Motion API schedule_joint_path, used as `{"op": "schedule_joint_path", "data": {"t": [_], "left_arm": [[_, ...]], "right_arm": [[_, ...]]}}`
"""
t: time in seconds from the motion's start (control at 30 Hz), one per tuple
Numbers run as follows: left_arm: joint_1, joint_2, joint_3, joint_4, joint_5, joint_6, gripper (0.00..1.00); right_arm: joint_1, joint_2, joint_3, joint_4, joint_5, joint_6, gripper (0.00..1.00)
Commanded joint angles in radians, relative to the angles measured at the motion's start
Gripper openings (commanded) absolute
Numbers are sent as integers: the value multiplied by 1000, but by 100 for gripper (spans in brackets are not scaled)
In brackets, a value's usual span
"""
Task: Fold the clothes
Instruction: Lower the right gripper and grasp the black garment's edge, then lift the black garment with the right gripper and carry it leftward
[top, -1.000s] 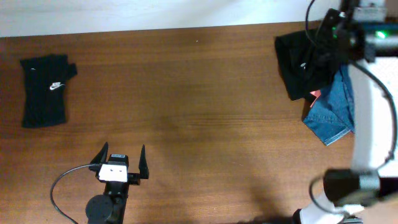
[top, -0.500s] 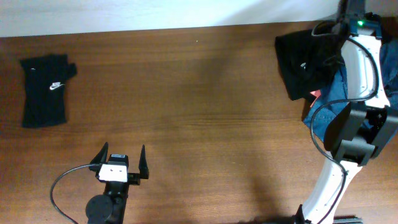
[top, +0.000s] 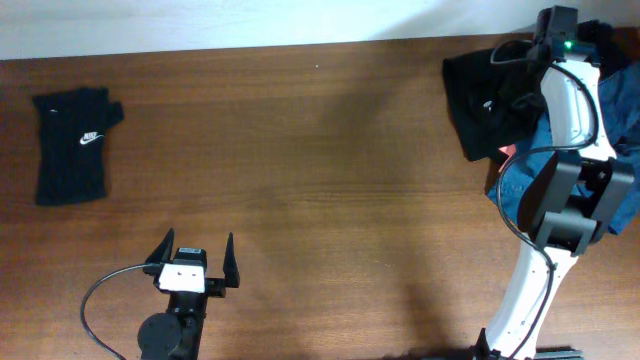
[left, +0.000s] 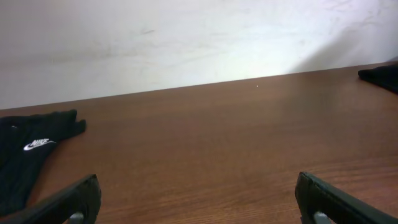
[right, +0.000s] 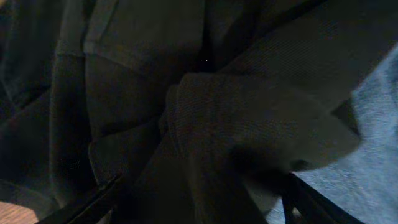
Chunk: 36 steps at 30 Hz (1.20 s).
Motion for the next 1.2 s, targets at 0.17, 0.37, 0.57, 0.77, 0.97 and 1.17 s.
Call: {"op": "schedule_joint_path", "data": {"t": [0.17,0.37,0.57,0.77,0.97,1.17], "left_arm": [[2,-10,-8,3,-10,19,99],[3,-10,-7,3,-10,19,100],[3,-10,-8,3,-10,19,99],[3,-10,-7,3,-10,19,99],[3,-10,-7,3,-10,19,99],[3,-10,-7,3,-10,19,99]], "right_arm": [[5,37,5,-1,8,-27,4],[6,9,11,-48,32,-53,4],[50,-124,88,-113,29,-53,4],[176,-299,218,-221,29,-107,4],[349,-431,234,-288,21,-159,4],[568,-510,235,-336,-93,-247,4]]}}
